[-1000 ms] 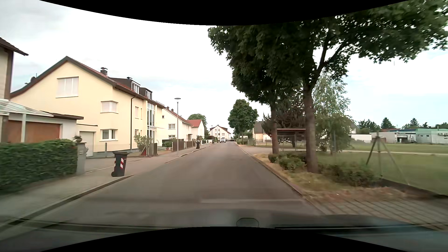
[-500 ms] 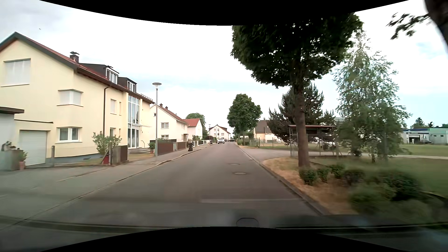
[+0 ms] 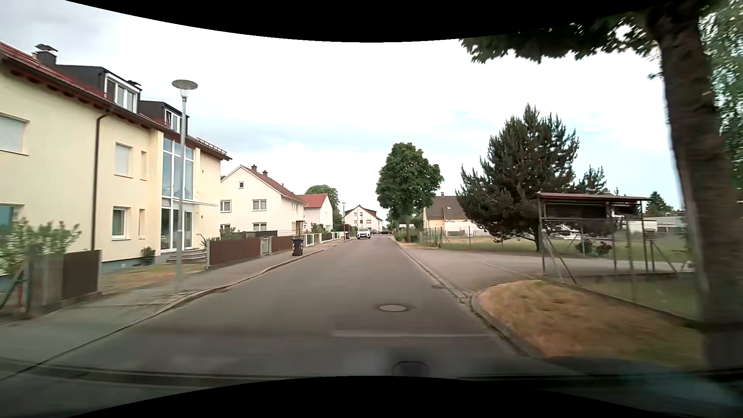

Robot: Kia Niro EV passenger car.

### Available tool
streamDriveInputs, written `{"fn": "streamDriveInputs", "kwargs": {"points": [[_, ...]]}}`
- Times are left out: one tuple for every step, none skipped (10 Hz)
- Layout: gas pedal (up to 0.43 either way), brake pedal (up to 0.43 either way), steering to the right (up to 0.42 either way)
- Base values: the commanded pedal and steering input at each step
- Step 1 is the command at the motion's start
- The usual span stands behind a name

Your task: Follow the waypoints while adhering to traffic rules and regulations

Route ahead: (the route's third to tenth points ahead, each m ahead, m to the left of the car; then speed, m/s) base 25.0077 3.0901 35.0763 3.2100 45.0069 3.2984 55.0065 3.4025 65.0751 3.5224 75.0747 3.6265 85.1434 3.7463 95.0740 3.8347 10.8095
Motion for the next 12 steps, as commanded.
{"fn": "streamDriveInputs", "kwargs": {"points": [[0.157,0.000,-0.006],[0.150,0.000,-0.005],[0.138,0.000,-0.005],[0.138,0.000,-0.005],[0.138,0.000,-0.005],[0.138,0.000,-0.003],[0.138,0.000,-0.001],[0.138,0.000,-0.001],[0.138,0.000,-0.001],[0.138,0.000,-0.003],[0.138,0.000,-0.005],[0.138,0.000,-0.005]]}}
